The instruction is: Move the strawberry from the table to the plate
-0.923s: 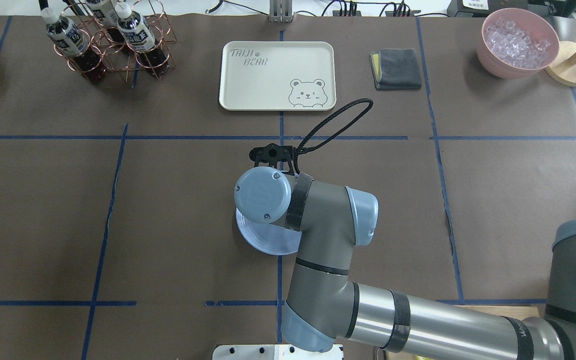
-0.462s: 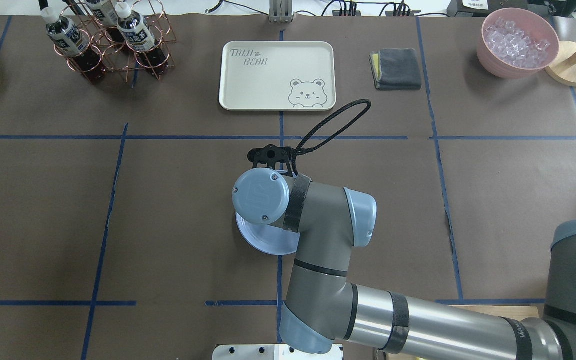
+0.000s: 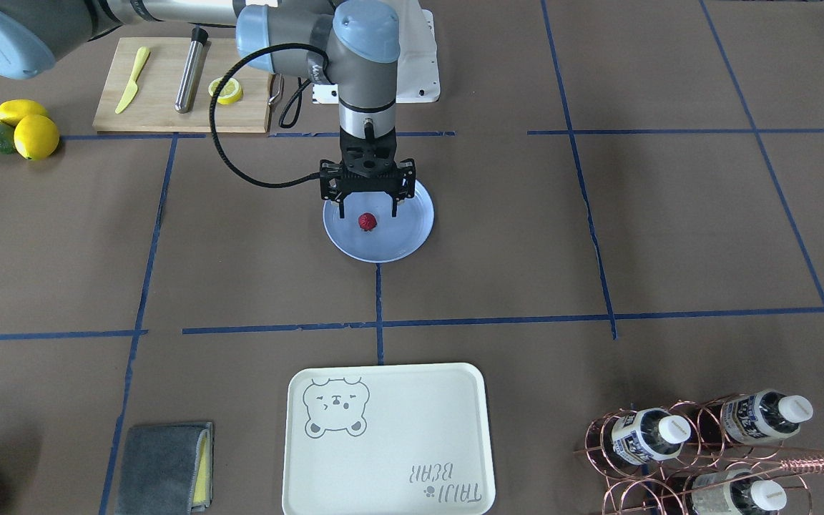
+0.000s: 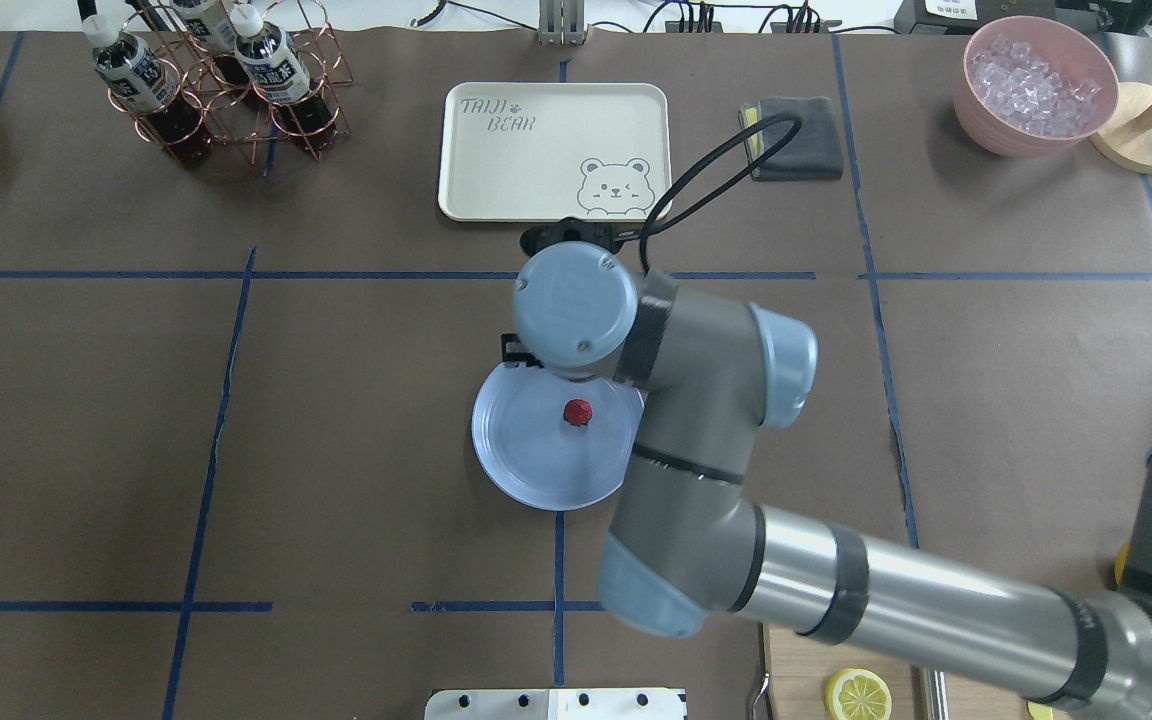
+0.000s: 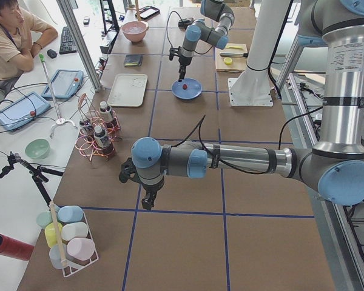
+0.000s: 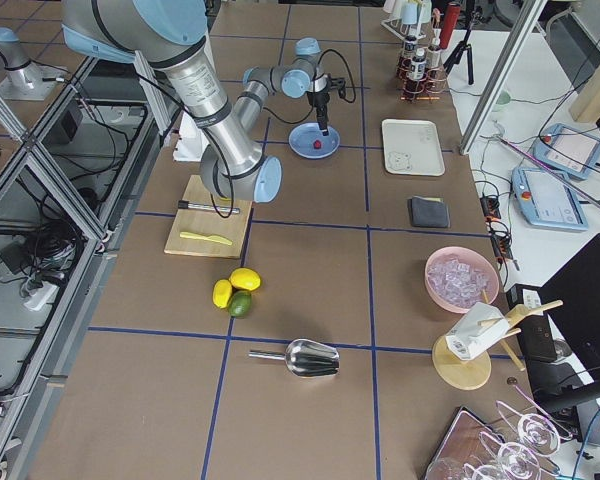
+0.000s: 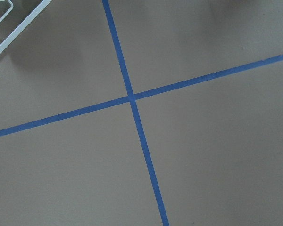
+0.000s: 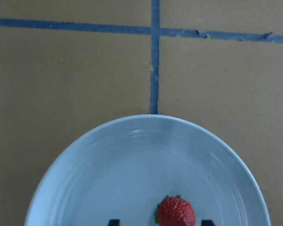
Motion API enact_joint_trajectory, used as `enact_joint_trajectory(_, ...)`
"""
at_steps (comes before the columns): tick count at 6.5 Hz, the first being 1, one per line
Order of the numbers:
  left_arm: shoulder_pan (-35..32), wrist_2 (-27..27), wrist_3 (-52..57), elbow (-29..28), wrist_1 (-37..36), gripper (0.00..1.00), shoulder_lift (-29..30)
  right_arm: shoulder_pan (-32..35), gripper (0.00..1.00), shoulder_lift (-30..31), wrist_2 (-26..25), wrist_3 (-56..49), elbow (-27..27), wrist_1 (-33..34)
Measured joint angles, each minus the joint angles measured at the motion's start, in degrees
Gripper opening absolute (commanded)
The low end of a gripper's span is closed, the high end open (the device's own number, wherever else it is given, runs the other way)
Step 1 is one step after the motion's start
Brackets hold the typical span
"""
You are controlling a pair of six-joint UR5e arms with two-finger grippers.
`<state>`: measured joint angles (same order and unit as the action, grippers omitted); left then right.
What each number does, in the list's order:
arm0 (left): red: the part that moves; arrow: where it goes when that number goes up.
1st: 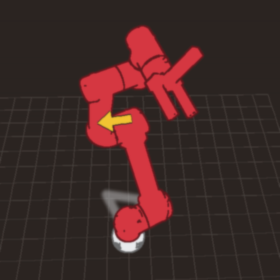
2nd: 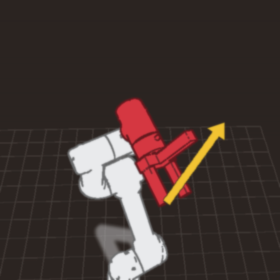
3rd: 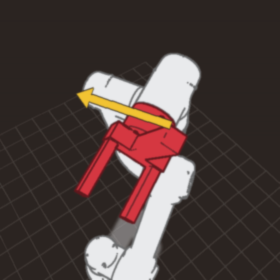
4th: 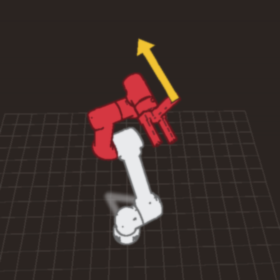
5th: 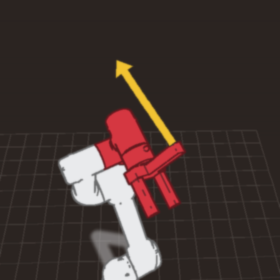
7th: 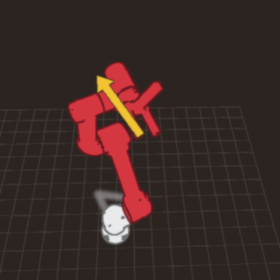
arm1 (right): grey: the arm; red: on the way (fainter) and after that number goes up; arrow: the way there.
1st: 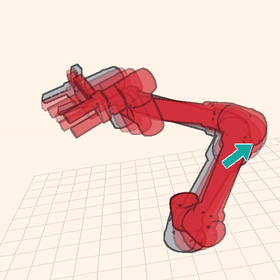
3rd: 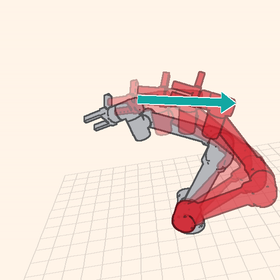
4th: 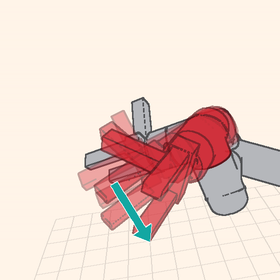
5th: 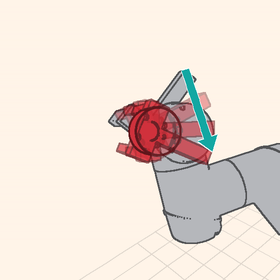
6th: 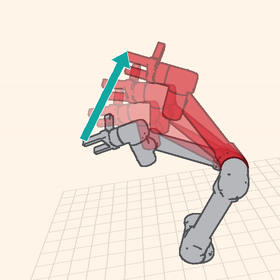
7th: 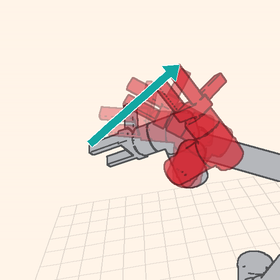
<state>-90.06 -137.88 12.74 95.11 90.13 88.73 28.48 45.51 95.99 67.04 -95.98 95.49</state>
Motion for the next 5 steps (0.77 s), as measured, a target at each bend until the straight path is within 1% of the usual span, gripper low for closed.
enact_joint_trajectory(2,-0.01,0.44,0.00,0.23,-0.11,1.00,-0.16,16.48,1.00,11.05,15.18,-19.12,-9.27,0.09)
enact_joint_trajectory(3,0.02,0.60,0.00,0.12,-0.12,1.00,-0.17,24.29,1.00,16.26,21.64,-29.08,-11.19,0.07)
enact_joint_trajectory(4,0.03,0.68,0.00,-0.04,-0.15,1.00,-0.24,32.16,1.00,22.19,26.57,-39.82,-11.85,0.07)
enact_joint_trajectory(5,0.00,0.74,0.00,-0.14,-0.22,1.00,-0.28,39.25,1.00,28.05,29.18,-47.92,-11.36,0.02)
